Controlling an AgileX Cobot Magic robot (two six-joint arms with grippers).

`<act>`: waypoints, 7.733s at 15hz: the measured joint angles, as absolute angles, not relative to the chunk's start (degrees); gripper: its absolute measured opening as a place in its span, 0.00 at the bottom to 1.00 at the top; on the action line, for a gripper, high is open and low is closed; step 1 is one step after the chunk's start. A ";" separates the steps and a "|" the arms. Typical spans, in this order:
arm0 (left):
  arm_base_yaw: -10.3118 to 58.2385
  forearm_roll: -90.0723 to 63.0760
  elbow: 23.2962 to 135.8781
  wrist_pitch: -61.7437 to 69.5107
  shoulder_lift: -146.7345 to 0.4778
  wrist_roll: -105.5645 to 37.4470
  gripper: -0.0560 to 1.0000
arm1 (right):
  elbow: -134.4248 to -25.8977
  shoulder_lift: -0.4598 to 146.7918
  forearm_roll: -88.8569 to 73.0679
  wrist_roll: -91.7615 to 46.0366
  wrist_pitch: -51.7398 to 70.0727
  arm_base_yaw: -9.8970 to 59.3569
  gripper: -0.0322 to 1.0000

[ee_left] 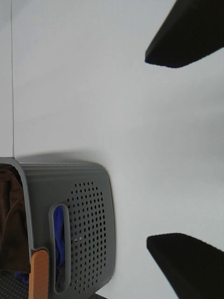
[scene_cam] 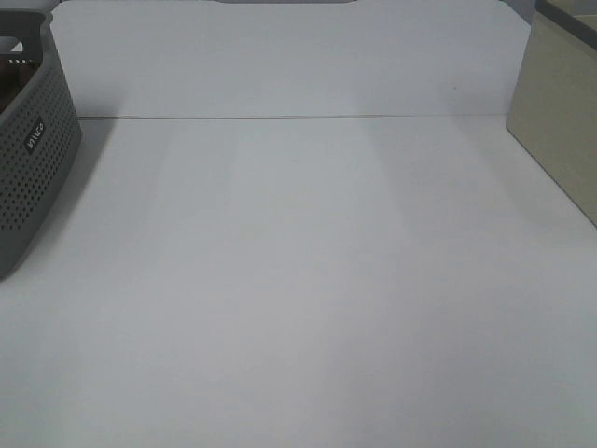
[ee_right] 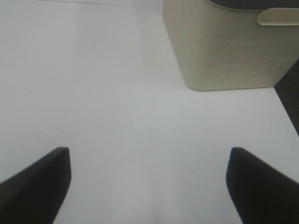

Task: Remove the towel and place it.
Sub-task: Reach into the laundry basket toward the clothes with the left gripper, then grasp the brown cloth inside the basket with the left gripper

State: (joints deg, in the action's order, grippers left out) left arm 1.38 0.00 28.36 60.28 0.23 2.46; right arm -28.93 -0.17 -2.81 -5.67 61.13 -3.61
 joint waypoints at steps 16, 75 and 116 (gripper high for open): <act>1.38 0.00 28.36 60.28 0.23 2.41 0.89 | -28.93 -0.17 -2.81 -5.67 61.13 -3.61 0.87; 1.38 20.11 71.22 67.44 -55.98 -47.15 0.99 | -28.93 -0.17 -2.81 -5.67 61.13 -3.61 0.87; -13.58 14.21 108.40 60.45 -117.06 -53.46 0.05 | -28.93 -0.17 -2.81 -5.67 61.13 -3.61 0.87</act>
